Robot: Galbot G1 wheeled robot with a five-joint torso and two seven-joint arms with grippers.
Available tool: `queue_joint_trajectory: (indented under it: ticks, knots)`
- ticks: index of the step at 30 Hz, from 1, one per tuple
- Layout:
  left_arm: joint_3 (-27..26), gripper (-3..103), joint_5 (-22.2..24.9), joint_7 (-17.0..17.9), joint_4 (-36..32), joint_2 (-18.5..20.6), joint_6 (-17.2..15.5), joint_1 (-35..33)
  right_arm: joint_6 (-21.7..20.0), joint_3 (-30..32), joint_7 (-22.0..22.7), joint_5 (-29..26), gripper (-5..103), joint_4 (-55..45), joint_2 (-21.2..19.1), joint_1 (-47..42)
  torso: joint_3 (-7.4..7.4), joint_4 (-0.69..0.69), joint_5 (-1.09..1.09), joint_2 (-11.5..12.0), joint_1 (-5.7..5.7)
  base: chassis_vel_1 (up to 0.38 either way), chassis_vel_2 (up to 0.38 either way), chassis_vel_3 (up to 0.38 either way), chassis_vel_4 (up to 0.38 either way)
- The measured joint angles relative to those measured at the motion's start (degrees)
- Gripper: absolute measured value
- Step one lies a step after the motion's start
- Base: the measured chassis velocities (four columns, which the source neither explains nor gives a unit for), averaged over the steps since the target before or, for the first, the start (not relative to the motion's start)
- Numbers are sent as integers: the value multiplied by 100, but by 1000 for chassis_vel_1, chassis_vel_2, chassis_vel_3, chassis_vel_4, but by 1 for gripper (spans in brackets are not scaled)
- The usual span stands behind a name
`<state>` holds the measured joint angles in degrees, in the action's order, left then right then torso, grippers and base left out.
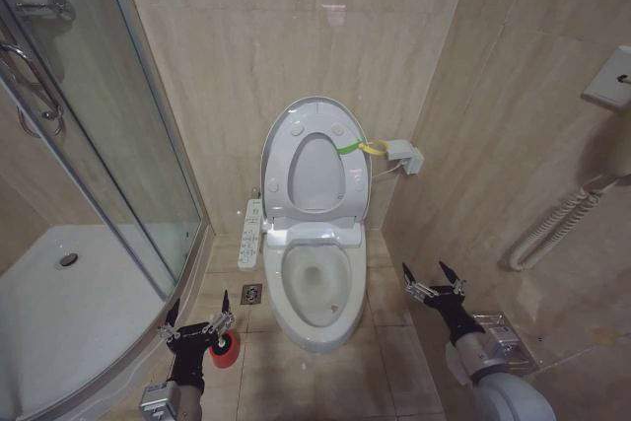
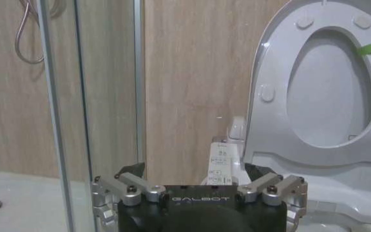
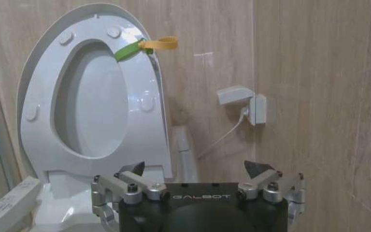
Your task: Open the toilet lid, clean the toilet bowl with a toilet brush, close the toilet lid, and flush.
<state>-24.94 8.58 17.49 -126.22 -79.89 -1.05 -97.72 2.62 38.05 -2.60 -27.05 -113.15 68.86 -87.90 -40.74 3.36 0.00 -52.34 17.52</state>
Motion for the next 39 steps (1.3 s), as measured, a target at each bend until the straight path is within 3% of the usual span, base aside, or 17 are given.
queue_joint_trajectory:
  ticks: [28, 32, 35, 39]
  knots:
    - [-1, 100, 2, 0, 0, 1, 0, 0, 0, 0, 0, 0, 100, 0, 0, 0, 0, 0, 0, 0, 0, 0, 0, 0, 0]
    - [-237, 100, 250, -110, 64, 209, -109, 46, 0, 0, 0, 0, 100, 0, 0, 0, 0, 0, 0, 0, 0, 0, 0, 0, 0]
    - [-817, 100, 867, -381, 241, 717, -396, 167, 0, 1, 0, 0, 100, 0, 0, 0, 0, 0, -1, 0, 0, 0, 0, 0, 0]
    - [-1125, 100, 1145, -501, 313, 1030, -507, 229, 0, -1, -2, 0, 100, 0, 0, -1, 0, 0, 2, 0, 0, 0, 0, 0, 0]
